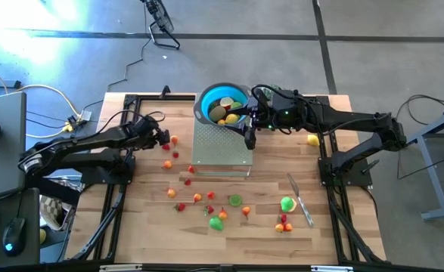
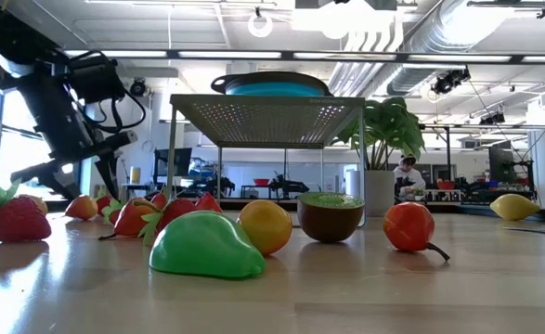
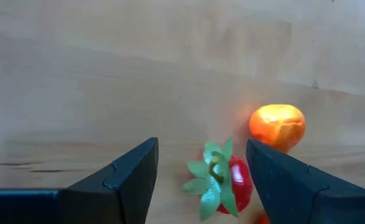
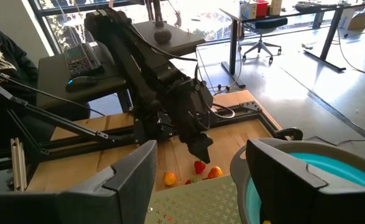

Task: Pick & Place Fruit
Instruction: Put the red strawberry in the blue bowl on the shelf

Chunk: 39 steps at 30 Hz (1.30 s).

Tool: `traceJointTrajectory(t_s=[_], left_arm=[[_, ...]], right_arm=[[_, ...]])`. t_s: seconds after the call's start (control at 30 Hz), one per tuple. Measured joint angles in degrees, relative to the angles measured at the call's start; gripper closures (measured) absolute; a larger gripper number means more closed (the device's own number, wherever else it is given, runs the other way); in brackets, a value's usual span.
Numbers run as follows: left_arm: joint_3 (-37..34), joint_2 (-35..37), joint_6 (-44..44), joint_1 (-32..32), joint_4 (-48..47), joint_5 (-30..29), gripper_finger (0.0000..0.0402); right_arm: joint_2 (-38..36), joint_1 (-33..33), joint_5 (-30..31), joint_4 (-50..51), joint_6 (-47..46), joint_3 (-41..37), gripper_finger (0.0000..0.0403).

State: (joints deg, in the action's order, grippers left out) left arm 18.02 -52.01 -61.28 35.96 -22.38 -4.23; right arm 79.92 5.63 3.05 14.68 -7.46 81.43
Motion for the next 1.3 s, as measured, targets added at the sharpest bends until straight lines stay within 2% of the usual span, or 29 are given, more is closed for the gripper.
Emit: traceJointTrajectory(t_s=[0.37, 0.7, 1.17, 1.3], left_arm=[[0.07, -1.99, 0.79, 0.01, 0.45, 1.1, 0.0174], [0.02, -2.05, 0.76, 0.01, 0.36, 1.38, 0.0276], [0.02, -2.05, 2.02, 0.01, 0.38, 1.32, 0.0391], [0.02, -2.05, 2.72, 0.01, 0.38, 1.3, 0.0397]], right_arm=[[0.01, 0.0, 0.0, -0.04, 0.0, 0.0, 0.0164], [0.02, 0.0, 0.0, -0.06, 0.0, 0.0, 0.0164], [0.02, 0.0, 0.0, -0.06, 0.0, 0.0, 0.0164], [0.02, -0.01, 0.0, -0.06, 0.01, 0.0, 0.0164]])
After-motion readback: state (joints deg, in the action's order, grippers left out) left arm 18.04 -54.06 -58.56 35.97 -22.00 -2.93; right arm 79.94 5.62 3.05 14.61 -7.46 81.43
